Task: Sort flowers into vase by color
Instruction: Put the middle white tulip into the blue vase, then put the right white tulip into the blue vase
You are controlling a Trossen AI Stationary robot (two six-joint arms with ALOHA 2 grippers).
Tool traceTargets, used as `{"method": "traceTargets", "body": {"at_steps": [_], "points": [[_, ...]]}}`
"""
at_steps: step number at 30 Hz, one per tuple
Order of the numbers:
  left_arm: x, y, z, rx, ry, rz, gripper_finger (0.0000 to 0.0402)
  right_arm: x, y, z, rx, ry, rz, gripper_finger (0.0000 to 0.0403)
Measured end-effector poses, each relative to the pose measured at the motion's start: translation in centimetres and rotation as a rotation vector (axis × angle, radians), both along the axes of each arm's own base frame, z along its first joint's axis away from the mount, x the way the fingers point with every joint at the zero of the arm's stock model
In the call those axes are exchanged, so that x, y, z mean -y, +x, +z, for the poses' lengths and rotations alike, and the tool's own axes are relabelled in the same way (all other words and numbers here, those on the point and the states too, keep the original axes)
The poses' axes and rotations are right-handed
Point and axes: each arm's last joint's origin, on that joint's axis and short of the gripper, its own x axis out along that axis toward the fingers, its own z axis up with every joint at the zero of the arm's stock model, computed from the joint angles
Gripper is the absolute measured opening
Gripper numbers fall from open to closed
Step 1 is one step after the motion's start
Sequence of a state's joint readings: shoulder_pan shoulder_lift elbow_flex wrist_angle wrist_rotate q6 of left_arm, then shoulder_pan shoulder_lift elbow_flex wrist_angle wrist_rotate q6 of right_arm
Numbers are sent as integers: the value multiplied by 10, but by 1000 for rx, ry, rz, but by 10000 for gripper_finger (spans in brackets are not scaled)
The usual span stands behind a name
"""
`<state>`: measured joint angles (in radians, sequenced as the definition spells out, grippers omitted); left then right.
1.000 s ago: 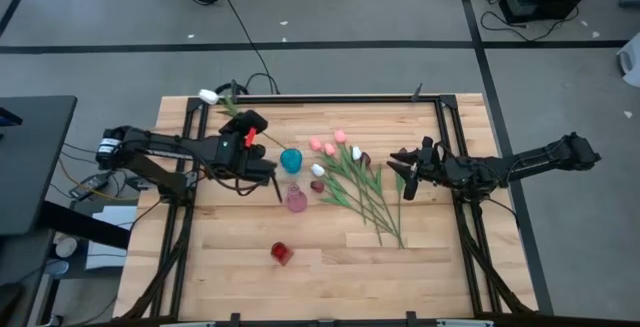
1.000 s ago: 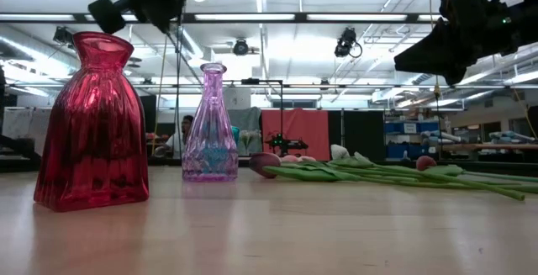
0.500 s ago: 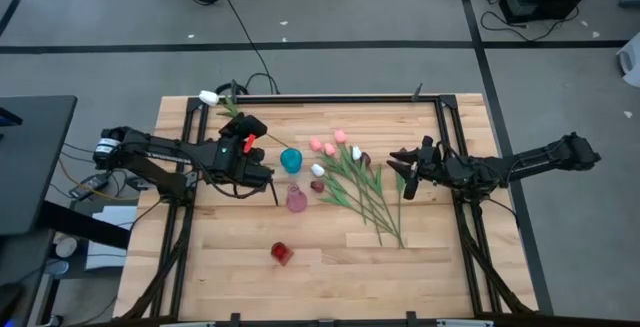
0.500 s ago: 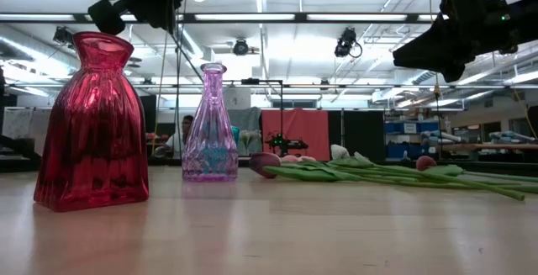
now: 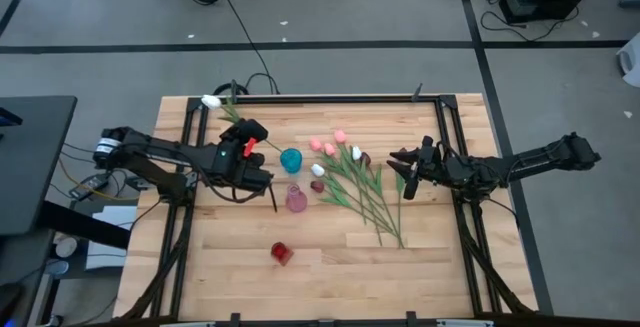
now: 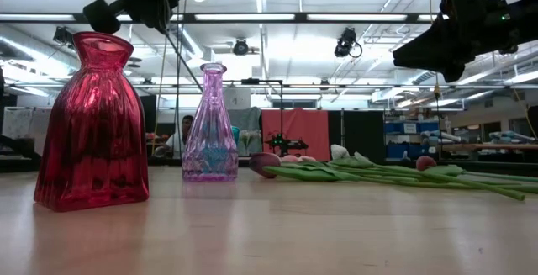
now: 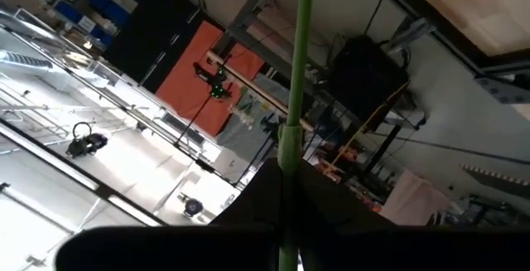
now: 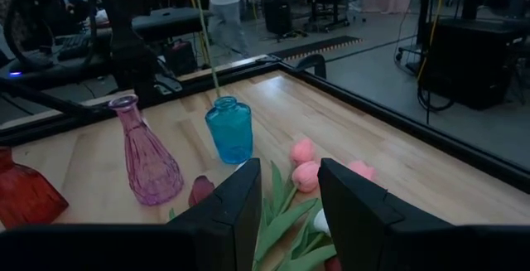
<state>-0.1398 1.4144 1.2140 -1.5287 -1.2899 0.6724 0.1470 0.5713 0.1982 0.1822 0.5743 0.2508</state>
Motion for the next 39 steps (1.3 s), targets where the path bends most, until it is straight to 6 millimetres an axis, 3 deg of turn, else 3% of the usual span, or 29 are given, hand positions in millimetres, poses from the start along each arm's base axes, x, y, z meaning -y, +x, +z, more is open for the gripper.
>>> {"method": "traceTargets", "body": {"at_steps": [13, 23, 29, 39], "points": [[5, 33, -25, -168, 14, -68, 23, 0, 0, 1, 1, -11, 1, 135], [6, 45, -32, -147, -12, -88, 41, 0, 0, 0, -3, -16, 2, 135], [7, 46, -34, -141, -78, -95, 86, 0, 0, 0, -3, -16, 2, 135], [19, 49, -34, -173, -104, -163, 204, 0, 0, 0, -3, -16, 2, 135]]}}
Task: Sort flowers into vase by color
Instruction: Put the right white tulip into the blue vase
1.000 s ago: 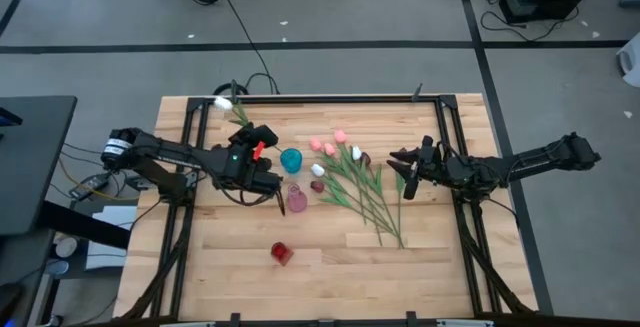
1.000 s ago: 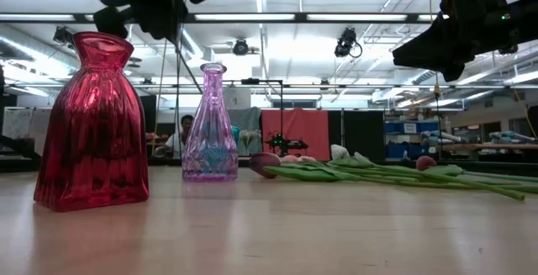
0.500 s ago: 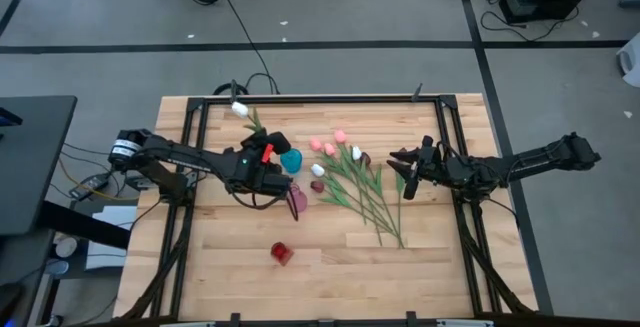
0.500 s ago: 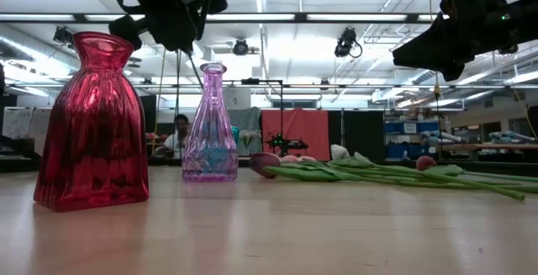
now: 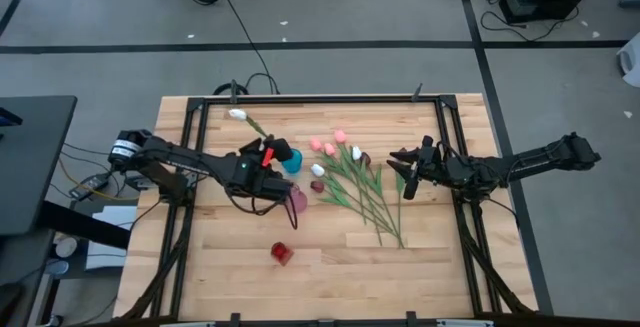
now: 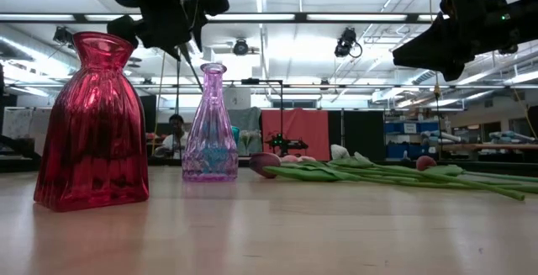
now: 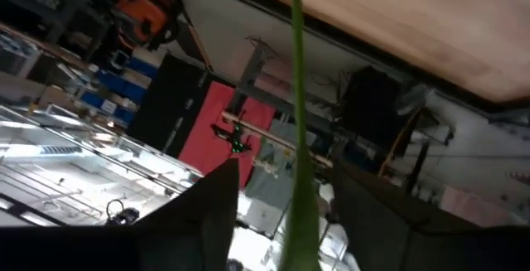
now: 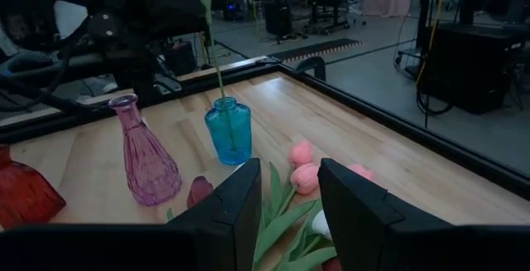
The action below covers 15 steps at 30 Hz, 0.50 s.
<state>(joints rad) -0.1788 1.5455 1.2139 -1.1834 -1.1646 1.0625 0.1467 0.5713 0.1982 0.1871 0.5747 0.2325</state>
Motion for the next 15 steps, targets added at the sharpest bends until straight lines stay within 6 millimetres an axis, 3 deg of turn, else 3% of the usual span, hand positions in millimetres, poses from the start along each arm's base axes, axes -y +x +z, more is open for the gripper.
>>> {"method": "traceTargets", "body": {"at_steps": [6, 15], "points": [[14, 6, 14, 164, -148, 1, 252, 0, 0, 0, -1, -5, 1, 135], [25, 12, 27, 314, -215, -1, 303, 0, 0, 1, 1, -13, 2, 135]]}}
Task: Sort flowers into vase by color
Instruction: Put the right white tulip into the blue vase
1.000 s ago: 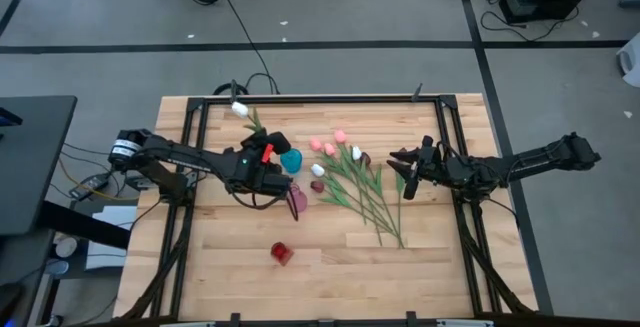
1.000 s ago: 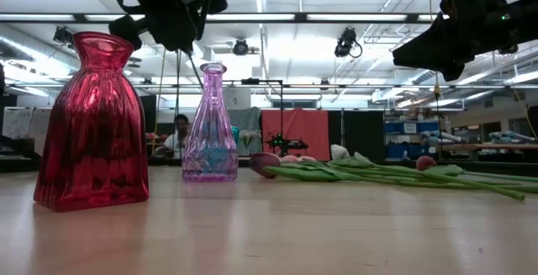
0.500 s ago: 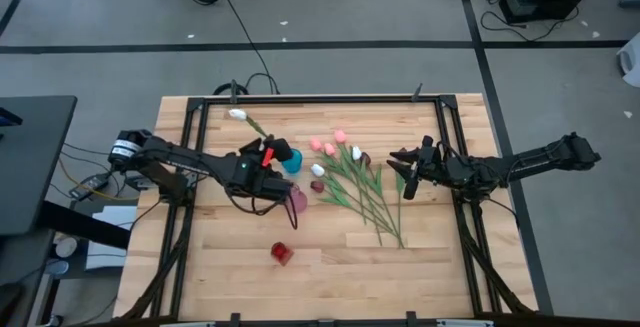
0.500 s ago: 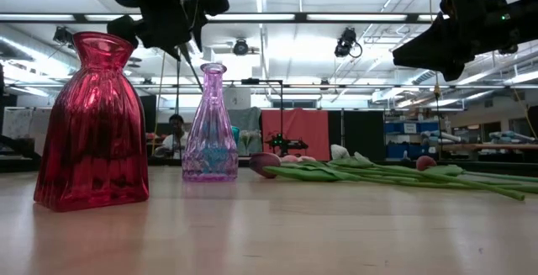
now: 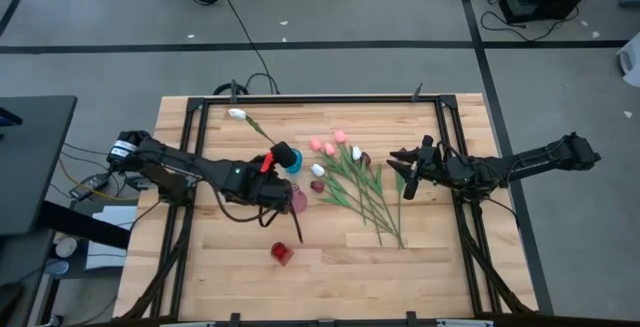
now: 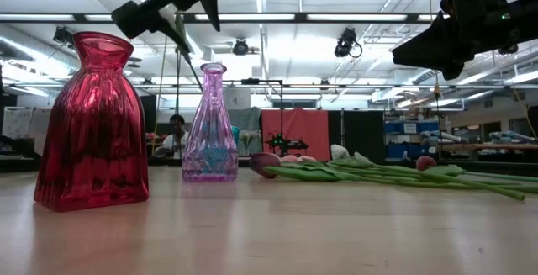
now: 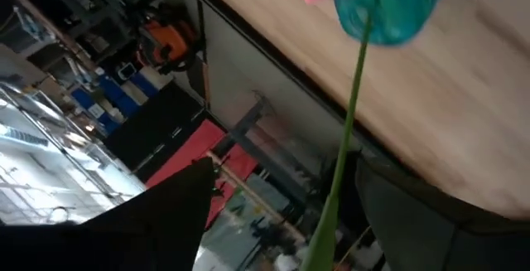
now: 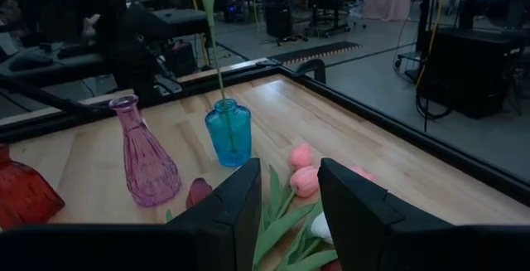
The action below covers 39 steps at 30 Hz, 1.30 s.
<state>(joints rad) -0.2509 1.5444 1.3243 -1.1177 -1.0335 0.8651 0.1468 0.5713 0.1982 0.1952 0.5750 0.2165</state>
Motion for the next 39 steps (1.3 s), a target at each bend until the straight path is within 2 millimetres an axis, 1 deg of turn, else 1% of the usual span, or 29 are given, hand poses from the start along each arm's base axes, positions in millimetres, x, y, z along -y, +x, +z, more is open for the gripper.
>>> {"method": "traceTargets", "body": {"at_steps": [4, 7, 11, 15, 19, 22, 25, 30, 35, 39], "points": [[3, 1, 1, 142, -133, 64, 309, 0, 0, 0, -1, -3, 1, 135], [3, -4, 6, 303, -293, 164, 307, 0, 0, 0, -6, -11, 2, 135], [4, -10, 18, 577, -457, 294, 291, 0, 0, 1, -2, -29, 5, 135], [12, -18, 20, 777, -541, 284, 265, 0, 1, 4, 29, -26, 12, 135], [15, -34, 4, 892, -602, 243, 240, -2, 2, 5, 44, -14, 75, 135], [12, -51, -10, 1003, -663, 217, 225, -3, 2, 5, 44, -10, 95, 135], [7, -68, -20, 1145, -741, 192, 216, -3, 2, 5, 44, -10, 94, 135], [-4, -99, -30, 1413, -890, 168, 213, -3, 2, 5, 43, -8, 101, 135], [-12, -124, -50, 1595, -1124, 212, 213, -3, 2, 5, 37, -8, 102, 135], [-15, -136, -68, 1644, -1327, 301, 213, -3, 2, 5, 37, -8, 105, 135]]}}
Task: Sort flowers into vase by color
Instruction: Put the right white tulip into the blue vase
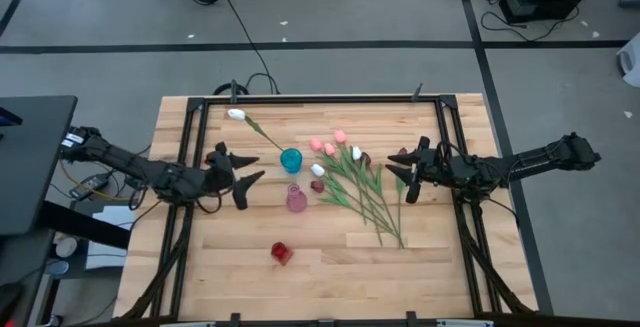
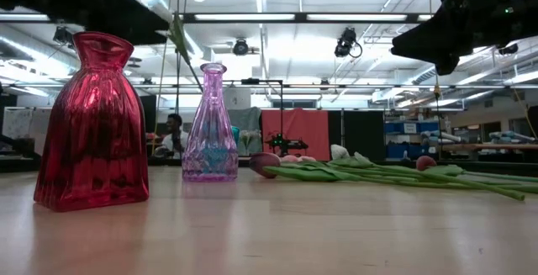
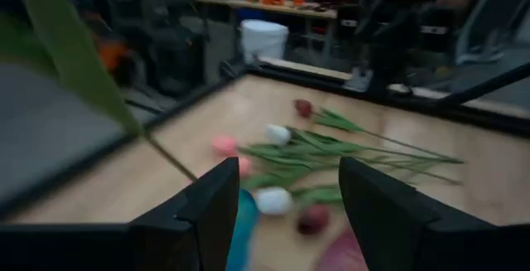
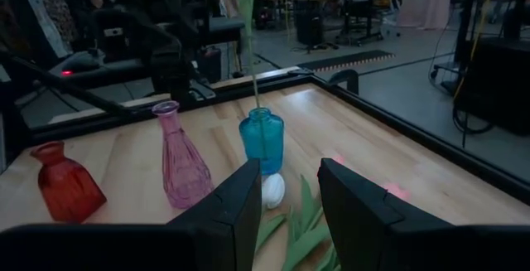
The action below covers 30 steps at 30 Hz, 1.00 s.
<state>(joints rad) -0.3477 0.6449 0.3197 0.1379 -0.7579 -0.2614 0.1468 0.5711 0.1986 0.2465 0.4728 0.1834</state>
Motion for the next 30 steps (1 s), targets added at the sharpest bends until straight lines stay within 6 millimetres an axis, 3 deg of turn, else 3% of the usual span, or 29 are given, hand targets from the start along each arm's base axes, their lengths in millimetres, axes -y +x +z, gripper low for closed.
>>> {"method": "traceTargets", "body": {"at_steps": [5, 30], "points": [[-2, -5, -14, 25, -110, 10, 213, -1, 0, 0, 3, 4, 30, 135], [-12, -4, -25, -10, -239, 114, 213, -1, 0, 0, 6, 14, 51, 135]]}}
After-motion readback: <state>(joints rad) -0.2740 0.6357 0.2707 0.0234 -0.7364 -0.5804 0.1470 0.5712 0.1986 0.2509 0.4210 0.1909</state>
